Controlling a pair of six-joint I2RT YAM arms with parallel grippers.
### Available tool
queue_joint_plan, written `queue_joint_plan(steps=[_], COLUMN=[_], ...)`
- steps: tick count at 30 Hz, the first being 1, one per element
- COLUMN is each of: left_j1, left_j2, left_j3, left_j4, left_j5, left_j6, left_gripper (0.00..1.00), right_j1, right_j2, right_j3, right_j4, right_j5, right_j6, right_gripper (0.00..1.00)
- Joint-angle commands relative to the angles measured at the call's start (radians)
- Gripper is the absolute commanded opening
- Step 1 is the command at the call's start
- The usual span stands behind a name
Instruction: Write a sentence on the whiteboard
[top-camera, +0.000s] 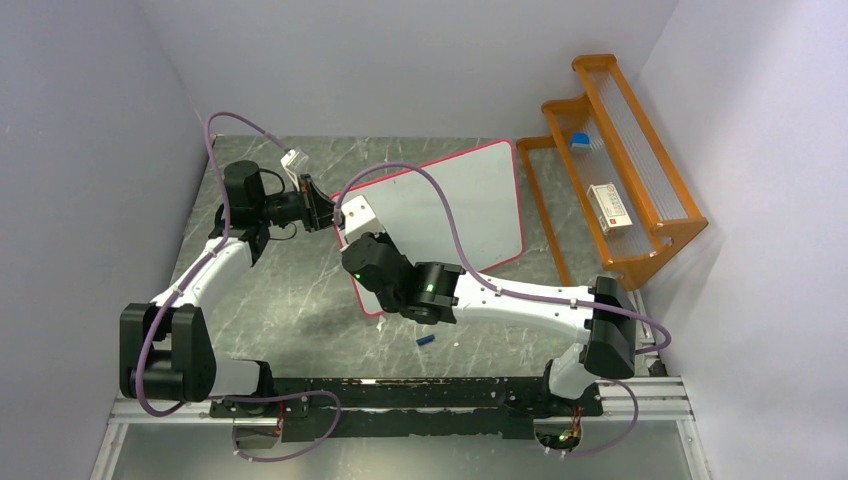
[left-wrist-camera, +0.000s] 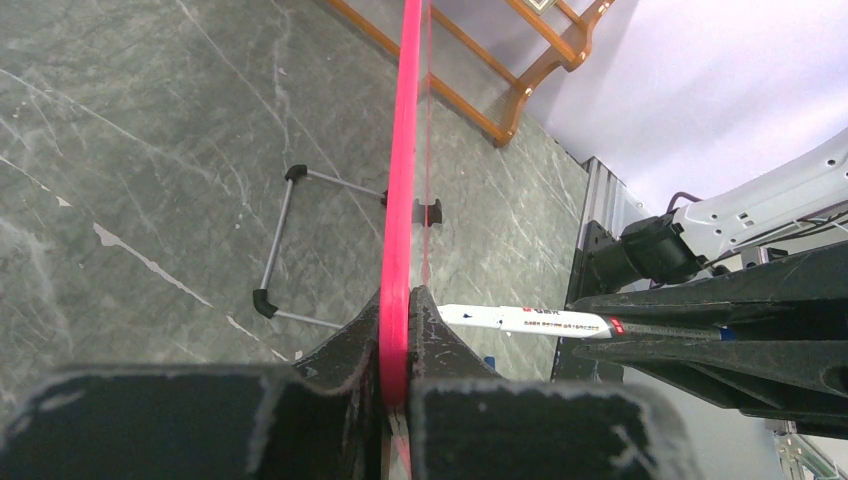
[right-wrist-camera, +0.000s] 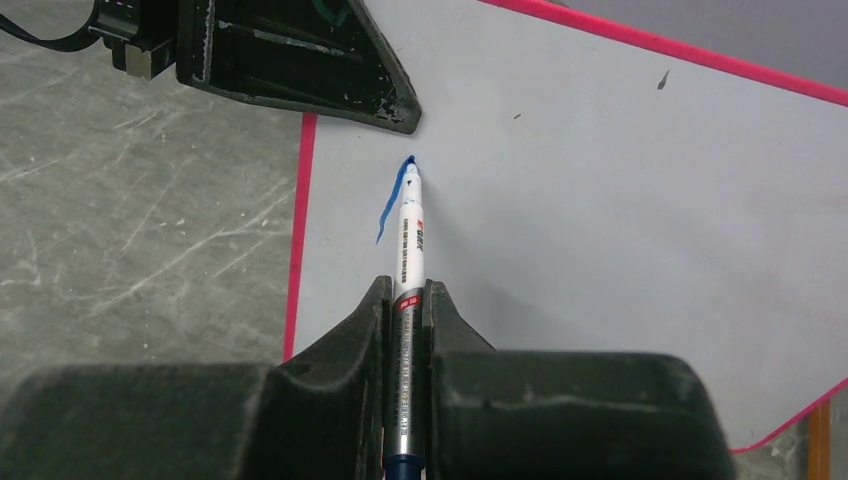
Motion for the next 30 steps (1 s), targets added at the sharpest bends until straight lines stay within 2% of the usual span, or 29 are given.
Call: queue_joint_plan(steps=[1,22,30], left_j1=[-0.026,-0.026,-0.026], left_j2=[0.012,0.016,0.018], left_j3=[-0.026,-0.023,-0.023], left_j4=[-0.028,-0.038,-0.039], left_j5=[-0.002,-0.008,-0.010], left_j6=[0.060,0.065,0.066], left_gripper=[0.05,0.05,0.05], right_j1=[-0.022,-0.026,-0.025], right_j2=[-0.004,-0.038,-0.046], right_j3=[0.005,-0.050,-0.067], right_j4=[0.022,-0.044,-0.051], right_j5=[0.043,0.054,0.016], right_j6=[0.012,0.091,0.103], right_gripper=[0.00,0.00,0.00])
